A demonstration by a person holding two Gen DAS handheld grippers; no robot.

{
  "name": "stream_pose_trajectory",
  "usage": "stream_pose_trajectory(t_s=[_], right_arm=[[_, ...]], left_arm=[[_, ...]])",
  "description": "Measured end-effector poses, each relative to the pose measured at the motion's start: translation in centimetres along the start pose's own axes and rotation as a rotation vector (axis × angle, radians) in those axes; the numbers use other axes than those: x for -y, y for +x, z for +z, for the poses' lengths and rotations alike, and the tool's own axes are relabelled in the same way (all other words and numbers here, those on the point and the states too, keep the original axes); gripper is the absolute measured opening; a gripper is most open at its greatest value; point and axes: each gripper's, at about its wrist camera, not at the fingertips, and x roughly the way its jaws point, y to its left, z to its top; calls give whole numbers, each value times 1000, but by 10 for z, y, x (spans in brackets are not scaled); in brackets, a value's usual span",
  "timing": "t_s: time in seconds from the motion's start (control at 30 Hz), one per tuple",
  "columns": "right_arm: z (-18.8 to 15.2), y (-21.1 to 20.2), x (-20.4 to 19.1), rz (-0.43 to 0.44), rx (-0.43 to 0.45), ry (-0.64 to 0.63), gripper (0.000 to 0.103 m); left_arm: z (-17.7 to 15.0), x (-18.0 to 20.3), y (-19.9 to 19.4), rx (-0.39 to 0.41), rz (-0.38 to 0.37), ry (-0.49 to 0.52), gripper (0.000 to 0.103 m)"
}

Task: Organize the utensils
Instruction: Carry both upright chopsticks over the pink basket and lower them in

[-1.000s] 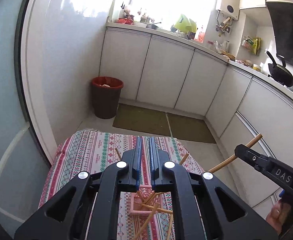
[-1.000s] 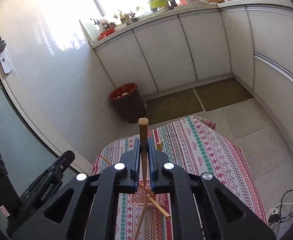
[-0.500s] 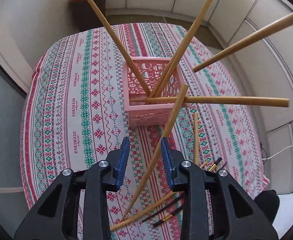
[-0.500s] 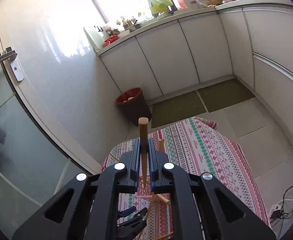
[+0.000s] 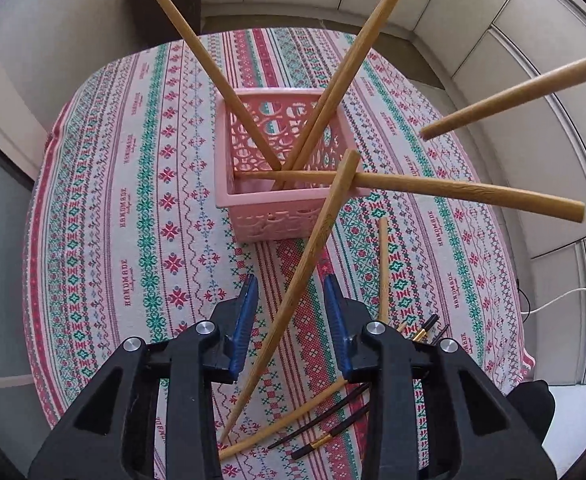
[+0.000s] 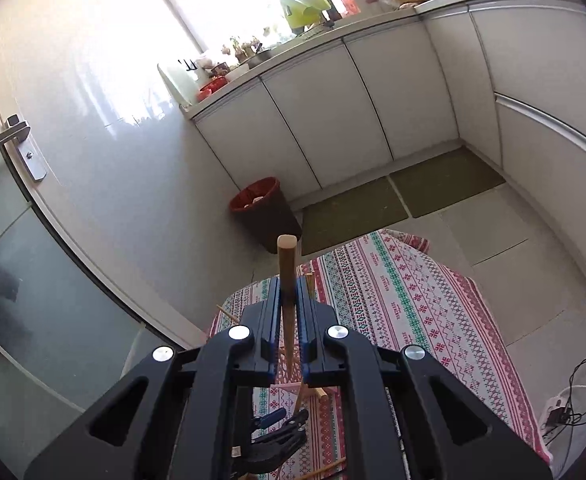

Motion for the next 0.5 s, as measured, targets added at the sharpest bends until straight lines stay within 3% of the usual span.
stream_pose_trajectory(t_s=[0.03, 0.13, 0.33, 0.5], right_arm=[[0, -1, -1, -3, 1, -2, 8], [1, -1, 1, -9, -7, 1, 8], [4, -5, 3, 6, -6, 16, 8], [1, -18, -2, 31, 6, 12, 8]], left_arm=[[0, -1, 4, 11, 12, -4, 15], [-6, -3, -2, 103, 25, -7, 8], [-34, -23, -86, 309, -27, -41, 6], [-38, -27, -152, 471, 15, -52, 6]])
